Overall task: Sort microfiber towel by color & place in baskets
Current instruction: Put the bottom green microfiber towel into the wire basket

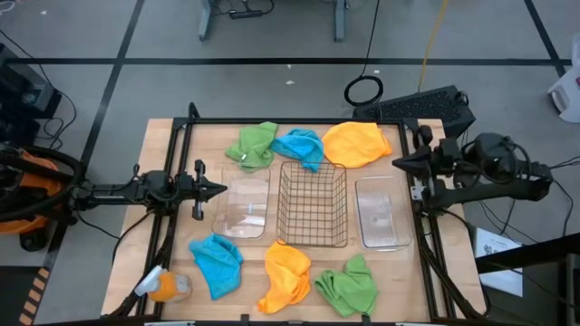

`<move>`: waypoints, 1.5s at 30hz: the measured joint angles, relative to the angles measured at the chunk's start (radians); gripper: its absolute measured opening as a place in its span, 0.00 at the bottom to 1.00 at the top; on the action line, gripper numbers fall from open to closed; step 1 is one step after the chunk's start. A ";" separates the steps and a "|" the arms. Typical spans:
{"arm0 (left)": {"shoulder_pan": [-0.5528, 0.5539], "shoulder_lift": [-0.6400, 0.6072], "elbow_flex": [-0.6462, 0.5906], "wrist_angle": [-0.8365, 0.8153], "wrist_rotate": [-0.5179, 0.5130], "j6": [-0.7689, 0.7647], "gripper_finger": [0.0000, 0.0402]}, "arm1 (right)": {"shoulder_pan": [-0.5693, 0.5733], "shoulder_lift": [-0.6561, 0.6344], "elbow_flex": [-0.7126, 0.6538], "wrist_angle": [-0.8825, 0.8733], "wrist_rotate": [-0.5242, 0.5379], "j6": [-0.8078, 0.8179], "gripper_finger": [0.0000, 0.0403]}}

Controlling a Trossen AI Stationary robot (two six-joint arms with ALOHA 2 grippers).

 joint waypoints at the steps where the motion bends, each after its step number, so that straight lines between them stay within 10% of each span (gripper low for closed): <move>1: 0.000 0.000 0.000 0.001 0.000 0.000 0.04 | 0.000 0.021 0.021 0.000 0.000 0.002 0.00; 23: -0.001 0.002 0.028 0.002 -0.002 -0.137 0.04 | 0.000 0.290 0.035 0.057 0.004 -0.024 0.00; 45: -0.001 0.390 0.666 -0.241 -0.022 -0.023 0.04 | 0.000 0.297 -0.174 0.261 0.004 -0.085 0.00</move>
